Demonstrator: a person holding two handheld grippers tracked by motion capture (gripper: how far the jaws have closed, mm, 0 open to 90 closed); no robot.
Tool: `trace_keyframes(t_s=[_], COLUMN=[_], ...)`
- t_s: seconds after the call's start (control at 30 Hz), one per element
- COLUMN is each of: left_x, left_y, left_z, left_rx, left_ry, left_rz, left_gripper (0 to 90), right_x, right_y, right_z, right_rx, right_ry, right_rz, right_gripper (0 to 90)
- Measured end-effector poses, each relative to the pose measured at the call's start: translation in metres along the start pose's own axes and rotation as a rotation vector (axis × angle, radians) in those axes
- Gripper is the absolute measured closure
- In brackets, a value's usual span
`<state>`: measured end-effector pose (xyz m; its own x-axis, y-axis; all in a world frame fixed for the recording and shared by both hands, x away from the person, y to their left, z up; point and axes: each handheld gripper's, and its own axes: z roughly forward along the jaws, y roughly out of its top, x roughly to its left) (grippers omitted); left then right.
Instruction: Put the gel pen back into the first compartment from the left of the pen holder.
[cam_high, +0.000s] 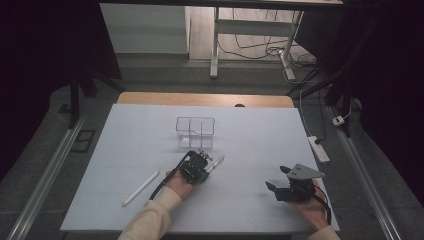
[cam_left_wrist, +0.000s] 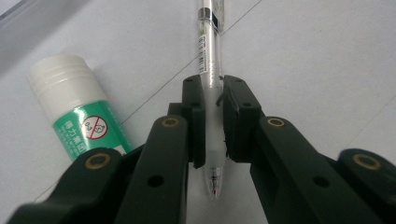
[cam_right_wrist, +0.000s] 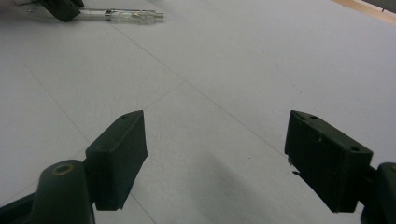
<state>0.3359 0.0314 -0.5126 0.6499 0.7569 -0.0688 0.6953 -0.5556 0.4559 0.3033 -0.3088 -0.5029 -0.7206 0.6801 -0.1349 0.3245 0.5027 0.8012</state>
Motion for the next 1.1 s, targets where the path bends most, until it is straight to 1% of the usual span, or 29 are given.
trace_keyframes(t_s=[0.17,0.27,0.33,0.47,0.53,0.7,0.73,0.93,1.0,1.03,1.1], left_x=[0.001,0.002,0.003,0.006,0.009,0.017,0.018,0.025,0.027,0.028,0.029], left_y=[0.000,0.000,0.000,-0.001,-0.002,-0.004,-0.004,-0.007,-0.008,-0.008,-0.009], left_z=[0.000,-0.001,-0.003,-0.012,-0.017,-0.029,-0.031,-0.044,-0.047,-0.048,-0.050], left_rx=[-0.007,-0.023,-0.039,-0.079,-0.097,-0.137,-0.145,-0.178,-0.192,-0.194,-0.193], left_ry=[-0.005,-0.022,-0.038,-0.064,-0.082,-0.110,-0.121,-0.151,-0.179,-0.184,-0.182], left_rz=[0.007,0.007,0.015,0.030,0.033,0.045,0.051,0.086,0.102,0.109,0.126], left_gripper=[79.9,79.9,79.9,79.9,79.9,80.0,80.0,80.0,80.0,80.0,80.0], right_x=[0.000,0.000,-0.001,-0.001,-0.001,-0.001,-0.001,-0.001,-0.001,-0.001,0.000], right_y=[0.000,0.000,0.000,0.000,0.000,0.000,0.000,0.001,0.001,0.001,0.002], right_z=[0.000,-0.001,-0.001,-0.002,-0.002,-0.002,-0.002,-0.002,-0.002,-0.002,-0.003], right_rx=[-0.006,-0.009,-0.012,-0.014,-0.014,-0.011,-0.011,-0.015,-0.017,-0.019,-0.025], right_ry=[-0.002,-0.003,-0.007,-0.010,-0.010,-0.016,-0.016,-0.020,-0.020,-0.019,-0.017], right_rz=[0.001,0.002,0.001,0.001,0.002,-0.002,-0.002,-0.001,-0.004,-0.005,-0.004], right_gripper=[20.8,20.9,20.9,21.0,21.0,21.1,21.1,21.1,21.1,21.1,21.3])
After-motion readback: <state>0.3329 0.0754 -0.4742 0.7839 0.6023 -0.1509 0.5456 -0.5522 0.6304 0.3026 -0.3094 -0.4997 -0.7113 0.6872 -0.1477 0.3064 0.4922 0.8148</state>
